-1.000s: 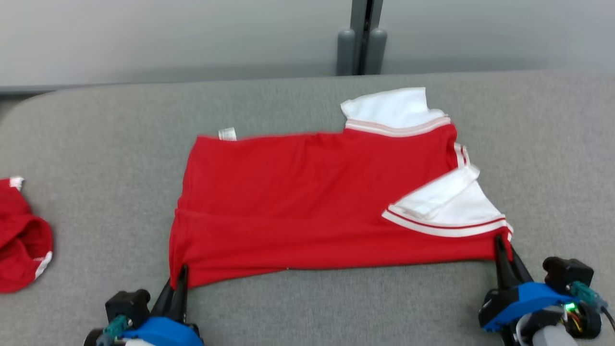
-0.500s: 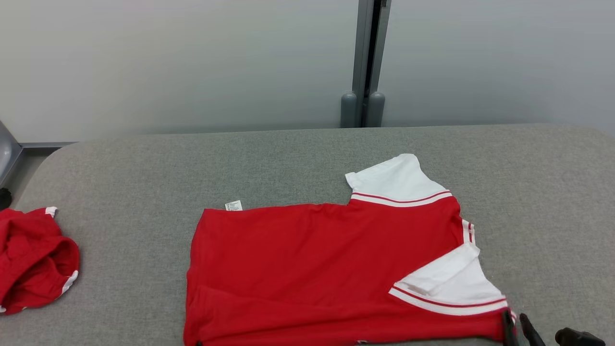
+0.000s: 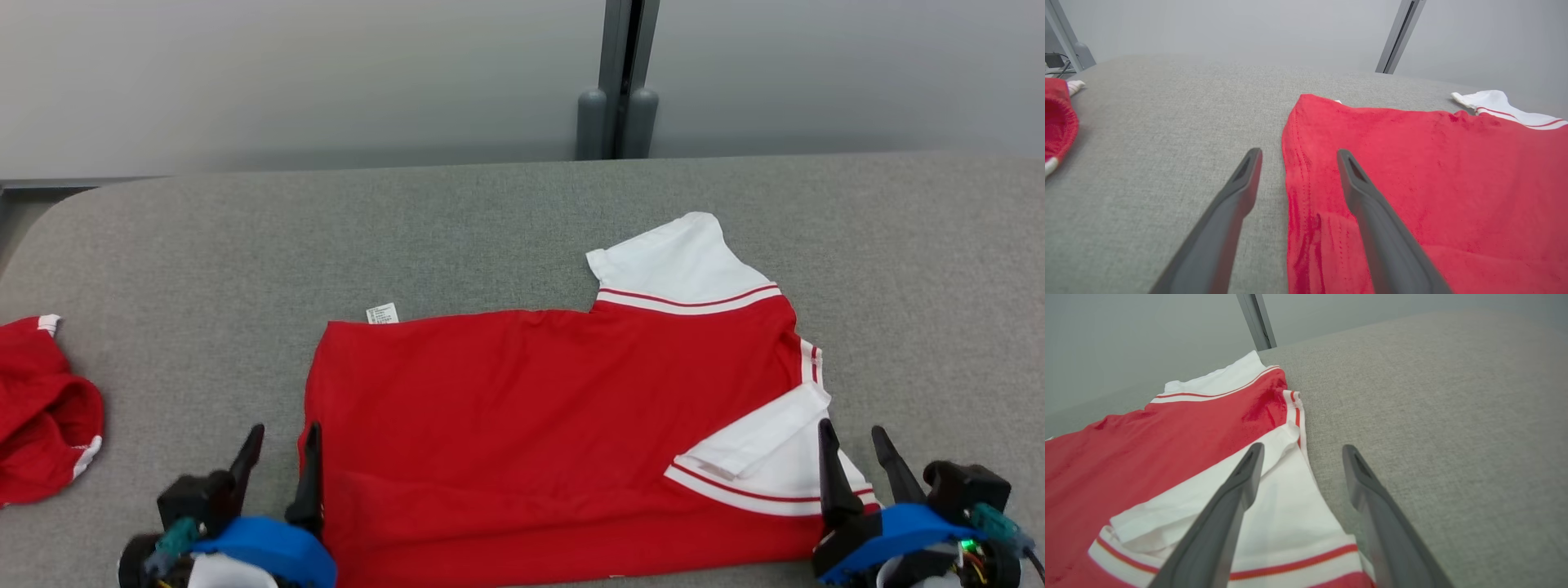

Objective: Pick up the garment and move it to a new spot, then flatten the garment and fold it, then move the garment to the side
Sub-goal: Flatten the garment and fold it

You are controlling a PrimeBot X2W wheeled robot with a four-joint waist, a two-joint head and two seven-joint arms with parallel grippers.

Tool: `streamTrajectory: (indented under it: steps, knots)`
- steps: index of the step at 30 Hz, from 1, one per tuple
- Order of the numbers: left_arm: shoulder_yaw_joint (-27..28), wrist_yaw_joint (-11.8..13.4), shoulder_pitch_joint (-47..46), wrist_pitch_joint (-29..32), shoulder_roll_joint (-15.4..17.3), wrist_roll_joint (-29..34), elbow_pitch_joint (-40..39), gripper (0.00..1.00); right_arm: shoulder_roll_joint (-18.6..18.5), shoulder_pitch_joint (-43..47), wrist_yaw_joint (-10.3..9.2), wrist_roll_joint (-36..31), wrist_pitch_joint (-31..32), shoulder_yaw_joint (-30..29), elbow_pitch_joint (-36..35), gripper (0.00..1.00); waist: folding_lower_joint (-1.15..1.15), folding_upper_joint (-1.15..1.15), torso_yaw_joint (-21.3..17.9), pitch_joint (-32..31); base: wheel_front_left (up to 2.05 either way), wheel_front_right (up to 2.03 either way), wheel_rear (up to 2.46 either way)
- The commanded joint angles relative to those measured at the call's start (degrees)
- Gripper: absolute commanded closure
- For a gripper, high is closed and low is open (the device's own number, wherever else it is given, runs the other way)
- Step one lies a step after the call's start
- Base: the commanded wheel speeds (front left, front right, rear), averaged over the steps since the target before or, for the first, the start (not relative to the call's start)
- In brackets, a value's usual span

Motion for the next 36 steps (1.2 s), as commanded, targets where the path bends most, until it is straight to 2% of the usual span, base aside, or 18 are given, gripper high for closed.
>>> streamTrajectory:
  steps: [1, 11, 17, 21, 22, 23, 24, 25, 30, 36]
  knots:
    - [-0.2, 0.1, -2.8, 0.0, 0.9, -0.4, 1.1, 0.00, -0.3, -1.6, -0.01, -0.1, 0.0, 0.6, -0.3, 0.00, 0.00, 0.00, 0.3, 1.7, 0.00, 0.00, 0.00]
    - [-6.6, 0.1, -21.4, 1.5, 6.8, -6.7, 13.0, 0.00, -0.3, -11.0, 0.00, -1.8, 0.0, 5.2, -0.5, 0.00, 0.00, 0.00, -2.3, 9.5, 0.00, 0.00, 0.00]
    - [-13.6, 0.1, -25.4, 1.3, 9.1, -11.9, 16.0, 0.00, -0.3, -14.5, 0.00, -2.9, 0.0, 5.7, -0.8, 0.00, 0.00, 0.00, -3.2, 11.6, 0.00, 0.00, 0.00]
    - [-16.0, 0.1, -26.5, 0.9, 10.1, -13.9, 17.4, 0.00, -0.3, -16.2, 0.00, -4.1, 0.0, 5.9, -0.7, 0.00, 0.00, 0.00, -3.4, 12.5, 0.00, 0.00, 0.00]
    - [-18.2, 0.1, -27.6, 0.8, 10.7, -15.5, 18.6, 0.25, -0.3, -18.3, 0.00, -5.2, 0.0, 6.1, -0.1, 0.00, 0.00, 0.00, -3.3, 13.2, 0.00, 0.00, 0.00]
    - [-19.0, 0.1, -28.0, 0.7, 11.1, -15.8, 18.9, 0.63, -0.3, -19.0, 0.00, -5.6, 0.0, 6.1, 0.4, 0.00, 0.00, 0.00, -3.3, 13.4, 0.00, 0.00, 0.00]
    - [-19.9, 0.1, -28.2, 0.7, 11.1, -16.5, 19.2, 0.95, -0.3, -19.8, 0.00, -6.1, 0.0, 6.1, 1.1, 0.00, 0.00, 0.00, -3.2, 13.7, 0.00, 0.00, 0.00]
    - [-21.0, 0.1, -28.3, 0.7, 11.1, -17.0, 19.3, 1.00, -0.3, -20.9, 0.00, -6.6, 0.2, 6.1, 1.8, 0.00, 0.00, 0.00, -3.1, 13.9, 0.00, 0.00, 0.00]
    - [-24.4, 0.2, -30.1, 0.4, 12.5, -19.4, 19.1, 1.00, -0.2, -27.0, -0.01, -9.8, 4.8, 4.9, 5.0, 0.00, 0.00, 0.00, -2.2, 15.3, 0.00, 0.00, 0.00]
    - [-26.3, 0.2, -32.4, 0.0, 12.8, -19.5, 16.3, 1.00, -0.3, -35.7, -0.01, -13.9, 13.9, 0.5, 9.1, 0.00, 0.00, 0.00, 1.1, 17.8, 0.00, 0.00, 0.00]
